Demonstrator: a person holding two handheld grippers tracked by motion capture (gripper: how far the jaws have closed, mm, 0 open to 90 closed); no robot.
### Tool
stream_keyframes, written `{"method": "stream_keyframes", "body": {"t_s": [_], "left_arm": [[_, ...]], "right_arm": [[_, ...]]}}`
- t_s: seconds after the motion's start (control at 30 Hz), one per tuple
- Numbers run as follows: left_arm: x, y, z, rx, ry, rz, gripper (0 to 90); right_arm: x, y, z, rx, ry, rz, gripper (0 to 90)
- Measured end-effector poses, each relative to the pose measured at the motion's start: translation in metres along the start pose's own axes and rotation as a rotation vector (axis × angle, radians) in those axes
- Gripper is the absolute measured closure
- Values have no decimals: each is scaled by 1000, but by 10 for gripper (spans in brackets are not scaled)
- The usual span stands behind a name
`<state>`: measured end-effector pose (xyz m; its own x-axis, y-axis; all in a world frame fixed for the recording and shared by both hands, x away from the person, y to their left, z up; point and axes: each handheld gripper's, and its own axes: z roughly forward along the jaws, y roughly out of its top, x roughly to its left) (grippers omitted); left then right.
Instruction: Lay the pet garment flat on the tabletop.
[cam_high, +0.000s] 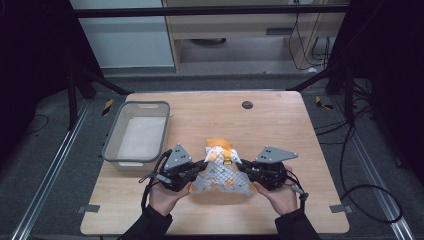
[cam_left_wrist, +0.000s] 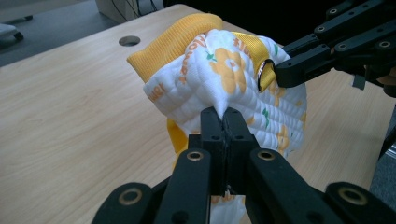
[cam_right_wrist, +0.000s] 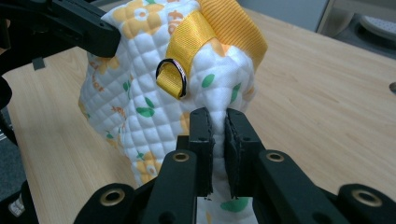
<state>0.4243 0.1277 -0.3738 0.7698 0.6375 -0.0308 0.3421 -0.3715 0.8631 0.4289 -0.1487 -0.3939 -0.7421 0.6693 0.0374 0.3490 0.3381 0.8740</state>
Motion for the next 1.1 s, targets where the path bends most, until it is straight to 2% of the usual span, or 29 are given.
{"method": "stream_keyframes", "body": {"t_s": [0.13,0.2,0.3,0.33,0.37,0.4,0.43,0.47,0.53,0.57,0.6,0.63,0.87,1.03,1.1], "left_arm": [[2,4,2,-11,3,-5,888],[6,11,2,-29,15,-6,888],[18,27,11,-71,64,-26,887],[31,36,23,-90,109,-48,882],[31,36,23,-90,109,-48,869],[41,39,32,-101,136,-79,869],[47,40,37,-108,158,-96,774],[57,39,45,-110,207,-132,688],[68,35,49,-81,247,-164,581],[71,32,49,-82,252,-174,581],[75,22,44,-85,258,-178,535],[75,22,44,-85,258,-178,515],[82,-18,27,-37,262,-149,434],[87,-31,31,0,262,-144,396],[87,-38,40,28,262,-137,384]], "right_arm": [[-2,2,-1,-14,-4,0,823],[-5,8,0,-33,-16,3,821],[-17,22,9,-70,-63,31,818],[-28,31,22,-92,-108,49,810],[-28,31,22,-92,-108,49,810],[-34,34,30,-102,-140,59,787],[-40,36,40,-110,-194,69,742],[-43,36,47,-114,-230,71,707],[-54,31,63,-77,-336,55,626],[-54,31,63,-77,-336,55,626],[-58,26,63,-64,-339,54,608],[-58,26,63,-64,-339,54,608],[-64,3,39,-36,-293,1,505],[-70,-7,36,-27,-271,12,477],[-74,-17,42,3,-256,18,462]]}}
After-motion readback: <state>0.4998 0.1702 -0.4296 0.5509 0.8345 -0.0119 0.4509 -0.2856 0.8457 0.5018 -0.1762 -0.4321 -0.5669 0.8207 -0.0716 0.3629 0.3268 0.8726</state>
